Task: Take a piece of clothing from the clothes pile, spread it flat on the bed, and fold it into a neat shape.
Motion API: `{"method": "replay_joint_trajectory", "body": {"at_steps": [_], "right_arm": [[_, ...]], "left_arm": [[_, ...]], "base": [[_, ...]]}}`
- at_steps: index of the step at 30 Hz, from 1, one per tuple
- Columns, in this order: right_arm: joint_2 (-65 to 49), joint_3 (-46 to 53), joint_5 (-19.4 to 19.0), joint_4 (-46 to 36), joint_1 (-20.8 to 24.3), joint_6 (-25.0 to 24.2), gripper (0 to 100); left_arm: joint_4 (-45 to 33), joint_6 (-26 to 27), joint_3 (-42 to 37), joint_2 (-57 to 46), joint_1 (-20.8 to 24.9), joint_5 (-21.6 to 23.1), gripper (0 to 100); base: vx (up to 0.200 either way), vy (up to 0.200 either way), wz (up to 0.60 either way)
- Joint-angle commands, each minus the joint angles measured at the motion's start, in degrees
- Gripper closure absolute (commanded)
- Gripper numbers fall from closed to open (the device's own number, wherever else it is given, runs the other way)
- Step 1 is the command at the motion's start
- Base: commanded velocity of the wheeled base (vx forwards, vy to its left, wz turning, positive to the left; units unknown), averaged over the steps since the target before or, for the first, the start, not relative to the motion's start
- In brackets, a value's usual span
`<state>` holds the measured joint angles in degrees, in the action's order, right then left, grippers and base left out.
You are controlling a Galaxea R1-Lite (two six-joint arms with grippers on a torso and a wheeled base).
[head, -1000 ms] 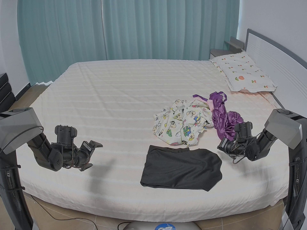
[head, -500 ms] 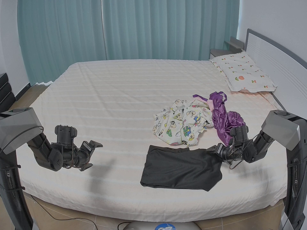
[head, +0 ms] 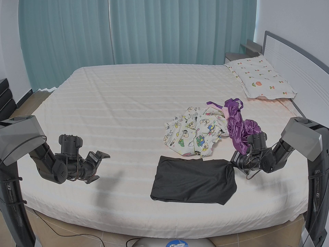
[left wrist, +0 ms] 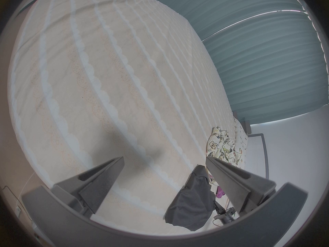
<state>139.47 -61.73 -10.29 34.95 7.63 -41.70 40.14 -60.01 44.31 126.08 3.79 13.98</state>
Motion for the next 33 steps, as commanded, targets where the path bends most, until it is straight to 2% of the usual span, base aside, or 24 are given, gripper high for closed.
{"method": "replay_joint_trajectory", "body": {"at_steps": [1, 7, 8, 13, 17, 21, 24, 26, 28, 33], "right_arm": [[-1.22, 0.21, 2.47, 0.21, -0.16, -0.04, 100], [-1.04, 0.03, 3.78, 0.38, -0.07, 0.48, 100], [-1.13, 0.03, 3.78, 0.38, 0.10, 0.48, 0], [-2.01, 1.00, 3.96, 0.91, 0.02, 0.83, 0], [-3.51, 4.69, 3.87, 1.79, -0.25, 4.88, 0], [-4.38, 10.58, 1.94, 5.48, -0.69, 14.11, 0], [-4.12, 14.01, 0.01, 9.96, -0.78, 16.39, 0], [-4.12, 14.01, 0.01, 9.96, -0.78, 16.39, 0], [-4.47, 16.56, -3.25, 12.16, -0.78, 17.36, 0], [-3.95, 17.52, -4.56, 12.33, -0.69, 19.64, 0]], "left_arm": [[0.02, -0.02, -0.02, 0.05, -0.01, -0.01, 0], [-0.07, -0.02, -0.02, -0.04, -0.01, -0.01, 0], [-0.07, -0.02, -0.02, -0.04, -0.01, -0.01, 0], [-0.07, -0.10, -0.02, -0.04, -0.01, -0.01, 0], [-0.07, -0.10, -0.02, 0.05, -0.01, -0.01, 0], [-0.07, -0.02, -0.02, 0.05, 0.08, -0.01, 0], [-0.07, -0.02, -0.02, 0.05, 0.08, -0.01, 0], [-0.07, -0.02, -0.02, 0.05, 0.08, -0.01, 0], [-0.07, -0.02, -0.02, 0.05, 0.08, -0.01, 0], [-0.07, 0.69, -0.10, 0.05, 0.25, -0.01, 0]], "base": [[0.000, 0.000, 0.00], [0.000, 0.000, 0.00], [0.000, 0.000, 0.00], [0.000, 0.000, 0.00], [0.000, 0.000, 0.00], [-0.100, 0.000, 0.00], [-0.200, 0.000, 0.00], [-0.200, 0.000, 0.00], [-0.200, 0.000, 0.00], [0.000, 0.000, 0.00]]}}
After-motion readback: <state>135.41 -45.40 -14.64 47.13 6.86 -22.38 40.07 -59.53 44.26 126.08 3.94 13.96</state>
